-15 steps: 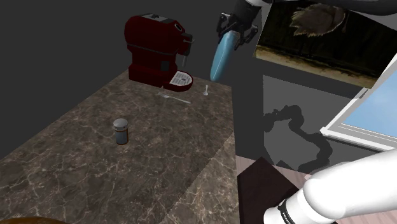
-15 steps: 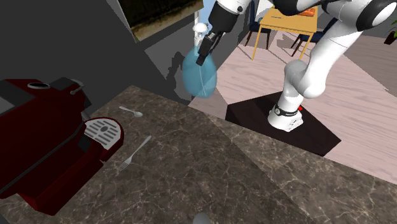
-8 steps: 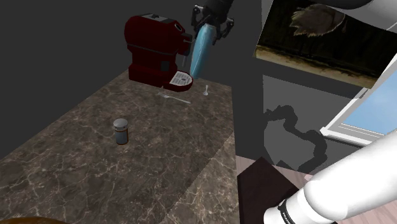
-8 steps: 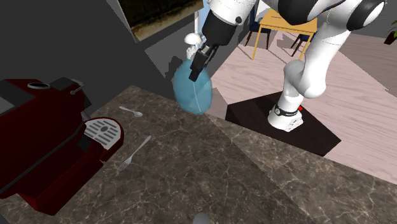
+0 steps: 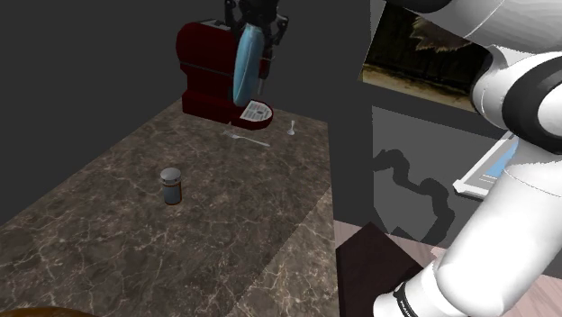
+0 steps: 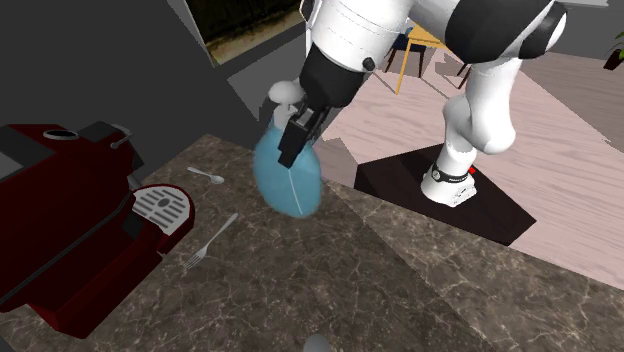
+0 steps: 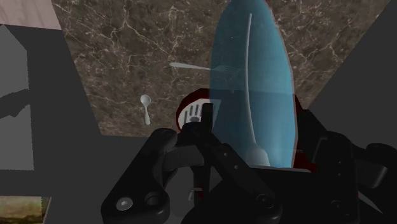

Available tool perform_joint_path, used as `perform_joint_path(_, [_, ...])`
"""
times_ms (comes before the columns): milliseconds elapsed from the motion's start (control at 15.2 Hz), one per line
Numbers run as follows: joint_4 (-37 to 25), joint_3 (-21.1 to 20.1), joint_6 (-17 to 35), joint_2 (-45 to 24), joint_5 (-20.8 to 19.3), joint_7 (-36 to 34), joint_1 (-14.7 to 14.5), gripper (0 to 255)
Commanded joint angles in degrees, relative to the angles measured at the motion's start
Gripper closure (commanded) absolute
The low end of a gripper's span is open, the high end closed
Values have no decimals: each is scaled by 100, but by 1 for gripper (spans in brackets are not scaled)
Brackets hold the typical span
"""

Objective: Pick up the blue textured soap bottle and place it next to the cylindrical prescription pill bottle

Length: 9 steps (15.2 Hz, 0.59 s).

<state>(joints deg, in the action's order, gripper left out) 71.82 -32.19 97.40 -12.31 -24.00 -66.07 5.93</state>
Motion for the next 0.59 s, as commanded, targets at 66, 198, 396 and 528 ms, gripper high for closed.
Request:
perform_joint_path(66, [-729,-52,-298,-610,-429,-286,-449,255])
perform_joint_path(198, [-425,-49,-91,-506,-369,-329,-367,255])
perform_joint_path(396, [-15,-49,200,-378,-301,-390,-261,255])
perform_joint_path(528, [235,-46,384,-307,-267,-430,-204,255])
